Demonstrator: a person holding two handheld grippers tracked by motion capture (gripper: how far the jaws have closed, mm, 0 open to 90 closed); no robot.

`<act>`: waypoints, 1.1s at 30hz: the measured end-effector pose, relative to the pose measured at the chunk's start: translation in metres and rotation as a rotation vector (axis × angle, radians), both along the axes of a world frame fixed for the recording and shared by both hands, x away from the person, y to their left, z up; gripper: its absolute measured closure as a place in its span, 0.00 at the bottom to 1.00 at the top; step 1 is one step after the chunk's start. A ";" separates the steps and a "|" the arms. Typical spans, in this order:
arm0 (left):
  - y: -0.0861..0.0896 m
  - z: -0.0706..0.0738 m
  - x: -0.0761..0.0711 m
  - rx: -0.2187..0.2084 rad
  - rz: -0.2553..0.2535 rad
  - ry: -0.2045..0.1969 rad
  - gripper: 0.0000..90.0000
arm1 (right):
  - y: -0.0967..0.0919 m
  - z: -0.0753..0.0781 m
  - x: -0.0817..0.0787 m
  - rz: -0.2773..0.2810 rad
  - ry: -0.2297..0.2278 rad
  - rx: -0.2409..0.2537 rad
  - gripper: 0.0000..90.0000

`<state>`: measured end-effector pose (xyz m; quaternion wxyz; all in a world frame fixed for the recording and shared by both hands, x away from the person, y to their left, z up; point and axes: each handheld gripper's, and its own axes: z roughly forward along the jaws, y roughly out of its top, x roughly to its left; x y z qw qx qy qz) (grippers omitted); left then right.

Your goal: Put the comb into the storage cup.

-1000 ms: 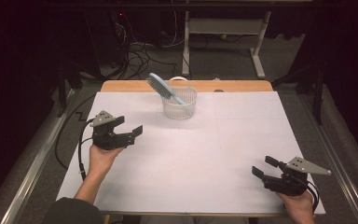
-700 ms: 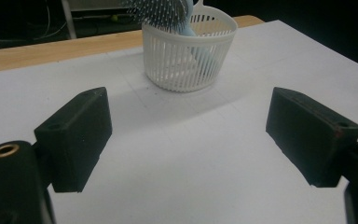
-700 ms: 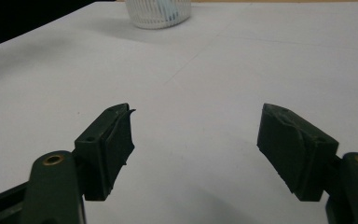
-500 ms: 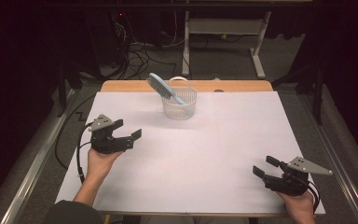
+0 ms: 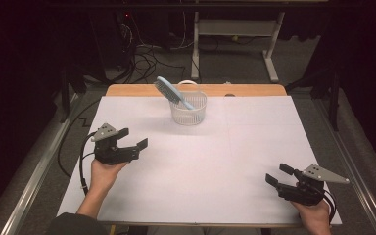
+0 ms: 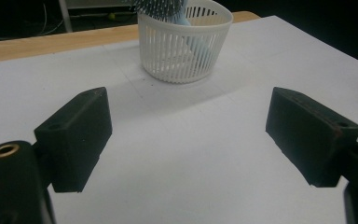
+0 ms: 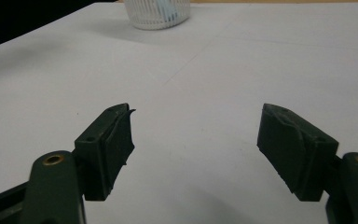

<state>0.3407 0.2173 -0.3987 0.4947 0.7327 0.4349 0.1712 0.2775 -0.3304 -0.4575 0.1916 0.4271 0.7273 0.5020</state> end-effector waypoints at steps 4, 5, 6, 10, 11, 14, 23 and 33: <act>0.000 -0.001 -0.001 -0.002 -0.001 0.000 0.15 | 0.000 0.000 0.000 0.000 -0.001 0.001 0.30; 0.000 -0.001 -0.002 -0.001 -0.001 0.000 0.15 | 0.000 0.000 0.000 0.000 -0.001 0.001 0.30; 0.001 -0.001 -0.002 -0.001 -0.001 0.000 0.15 | 0.000 0.000 0.000 0.000 -0.001 0.001 0.30; 0.001 -0.002 -0.004 -0.004 -0.001 0.001 0.15 | 0.000 0.000 0.000 0.001 -0.001 0.000 0.30; 0.001 -0.002 -0.004 -0.004 -0.002 0.001 0.15 | 0.000 0.000 0.000 0.001 0.000 0.000 0.30; 0.002 -0.004 -0.005 -0.007 -0.001 0.002 0.15 | 0.000 0.000 0.000 0.001 -0.001 -0.001 0.30; 0.005 -0.006 -0.009 -0.012 0.002 0.013 0.15 | 0.000 0.000 0.000 0.001 0.000 0.000 0.30; 0.008 -0.008 -0.013 -0.010 0.005 0.013 0.15 | 0.001 0.000 0.000 0.002 0.001 0.000 0.30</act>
